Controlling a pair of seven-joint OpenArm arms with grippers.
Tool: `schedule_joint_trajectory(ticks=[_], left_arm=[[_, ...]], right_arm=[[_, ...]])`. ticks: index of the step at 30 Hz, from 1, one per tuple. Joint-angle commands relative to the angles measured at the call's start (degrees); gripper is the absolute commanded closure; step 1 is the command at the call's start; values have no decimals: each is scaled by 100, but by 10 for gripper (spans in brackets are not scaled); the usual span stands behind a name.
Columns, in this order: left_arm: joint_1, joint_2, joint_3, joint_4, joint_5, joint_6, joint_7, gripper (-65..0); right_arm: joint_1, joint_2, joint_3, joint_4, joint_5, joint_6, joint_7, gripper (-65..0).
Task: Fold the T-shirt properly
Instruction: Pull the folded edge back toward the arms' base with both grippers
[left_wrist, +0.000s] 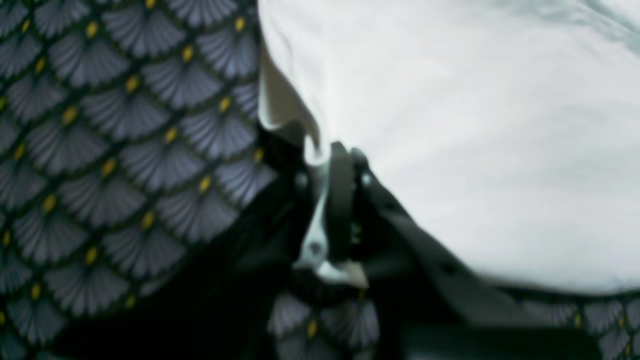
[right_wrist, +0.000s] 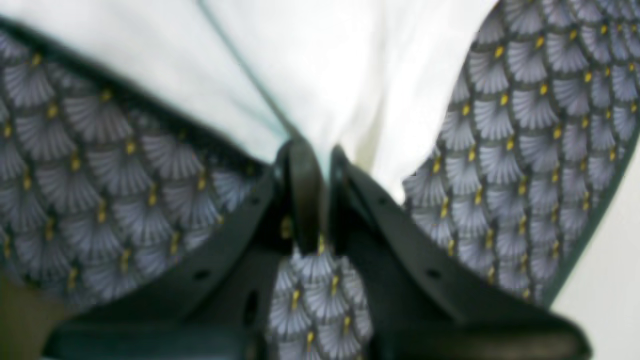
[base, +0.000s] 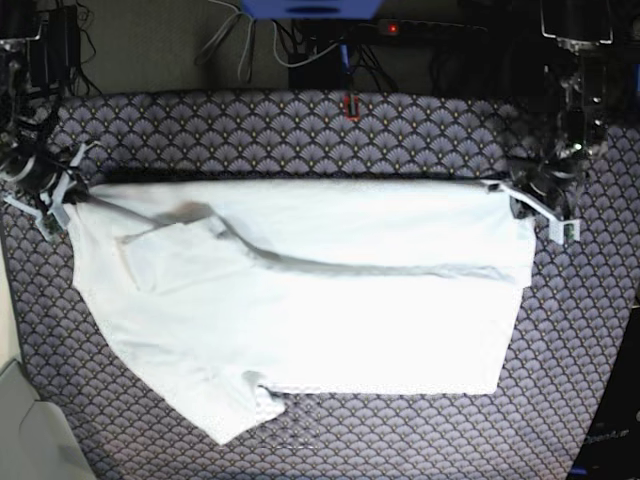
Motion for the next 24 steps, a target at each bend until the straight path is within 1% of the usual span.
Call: schedule_joint_trajectory(ticks=[1, 3, 5, 7, 9, 17, 24], left_arm=[[75, -141, -188, 251, 69, 69, -139, -3], [303, -167, -390, 471, 69, 69, 2, -3], [453, -176, -619, 717, 69, 61, 423, -3], [550, -141, -883, 901, 69, 61, 775, -3], [664, -132, -1059, 1042, 69, 61, 925, -3], [1024, -132, -1102, 1130, 69, 61, 969, -3], [1235, -132, -1111, 1086, 104, 61, 942, -3]], right_arm=[[-83, 146, 179, 200, -9, -51, 54, -15], [-276, 128, 338, 341, -9, -51, 54, -15], [-426, -12, 531, 411, -9, -51, 54, -15], [-619, -74, 742, 437, -9, -51, 54, -15], [-760, -100, 839, 455, -9, -51, 63, -15], [-1173, -329, 874, 517, -9, -51, 115, -15], [-1252, -338, 848, 517, -9, -51, 115, -15]])
